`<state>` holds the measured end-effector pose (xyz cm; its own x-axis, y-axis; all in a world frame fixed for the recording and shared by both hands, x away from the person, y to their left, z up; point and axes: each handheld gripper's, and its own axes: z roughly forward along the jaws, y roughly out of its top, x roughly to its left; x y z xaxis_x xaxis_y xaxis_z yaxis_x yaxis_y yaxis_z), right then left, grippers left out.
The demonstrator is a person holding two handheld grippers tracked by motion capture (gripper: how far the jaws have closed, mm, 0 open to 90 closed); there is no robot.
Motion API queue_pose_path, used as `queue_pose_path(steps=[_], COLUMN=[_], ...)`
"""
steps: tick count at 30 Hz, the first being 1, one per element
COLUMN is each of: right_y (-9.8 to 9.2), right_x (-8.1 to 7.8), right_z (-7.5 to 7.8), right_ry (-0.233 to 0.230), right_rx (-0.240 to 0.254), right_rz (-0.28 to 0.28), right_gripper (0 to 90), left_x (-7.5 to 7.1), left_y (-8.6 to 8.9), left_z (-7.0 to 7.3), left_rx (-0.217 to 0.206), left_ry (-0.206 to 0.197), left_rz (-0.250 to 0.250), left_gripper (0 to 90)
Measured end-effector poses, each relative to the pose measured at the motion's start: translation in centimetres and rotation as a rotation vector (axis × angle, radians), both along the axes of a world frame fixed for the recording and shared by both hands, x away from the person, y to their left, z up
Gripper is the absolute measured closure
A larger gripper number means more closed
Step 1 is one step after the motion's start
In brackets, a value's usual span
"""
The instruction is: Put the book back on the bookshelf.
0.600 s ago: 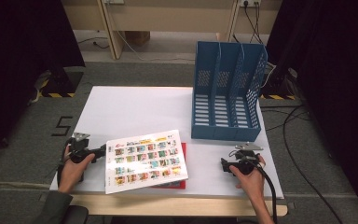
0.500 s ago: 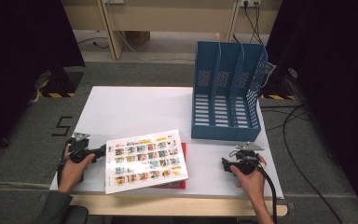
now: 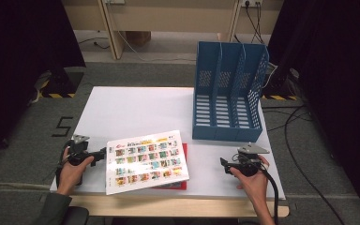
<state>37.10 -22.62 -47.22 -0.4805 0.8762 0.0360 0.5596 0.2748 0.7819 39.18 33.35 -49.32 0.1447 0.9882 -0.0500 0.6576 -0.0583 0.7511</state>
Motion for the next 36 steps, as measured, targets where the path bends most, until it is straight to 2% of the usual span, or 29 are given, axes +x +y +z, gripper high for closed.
queue_pose_path(steps=[4,7,9,11,14,21,22,24,26,29,32,33,36], right_y=[0.2,0.4,0.5,0.6,0.8,1.0,1.1,1.1,1.2,1.4,1.7,1.9,2.5], right_x=[-0.3,-0.3,-0.3,-0.3,-0.3,-0.4,-0.4,-0.4,-0.5,-0.5,-0.7,-0.8,-1.1], right_z=[0.3,0.2,0.0,0.0,-0.1,-0.2,-0.2,-0.2,-0.2,-0.1,0.1,0.2,0.4], right_ry=[-0.018,-0.005,0.006,0.011,0.015,0.028,0.027,0.031,0.031,0.031,0.032,0.034,0.037], right_rx=[-0.011,-0.034,-0.043,-0.041,-0.038,-0.04,-0.02,-0.012,-0.002,0.035,0.068,0.073,0.104], right_rz=[0.001,0.019,0.022,0.033,0.031,0.032,0.037,0.034,0.04,0.038,0.065,0.068,0.097], right_gripper=[17.8,26.1,25.6,25.6,26.0,26.3,26.2,26.2,26.2,26.2,26.3,26.3,26.3], left_x=[-0.7,-1.7,-2.0,-2.2,-2.4,-2.5,-2.4,-2.3,-2.3,-2.3,-2.4,-2.4,-2.5], left_y=[-0.2,-0.6,-0.8,-1.0,-1.3,-2.1,-2.3,-2.5,-2.9,-3.3,-4.1,-4.3,-4.5], left_z=[0.8,1.4,1.7,2.0,2.2,2.8,3.0,3.1,3.2,3.3,3.7,3.6,3.8], left_rx=[-0.017,-0.03,-0.053,-0.037,-0.037,0.0,0.017,-0.005,0.024,0.031,0.054,0.077,0.093], left_ry=[-0.011,-0.01,-0.017,-0.026,-0.016,-0.012,-0.01,0.0,-0.001,-0.004,-0.01,-0.013,-0.014], left_rz=[-0.002,-0.042,-0.055,-0.061,-0.064,-0.074,-0.074,-0.081,-0.092,-0.1,-0.135,-0.141,-0.138], left_gripper=[14.9,15.0,15.2,18.8,23.0,36.3,37.0,40.5,43.4,45.2,45.0,45.5,45.9])
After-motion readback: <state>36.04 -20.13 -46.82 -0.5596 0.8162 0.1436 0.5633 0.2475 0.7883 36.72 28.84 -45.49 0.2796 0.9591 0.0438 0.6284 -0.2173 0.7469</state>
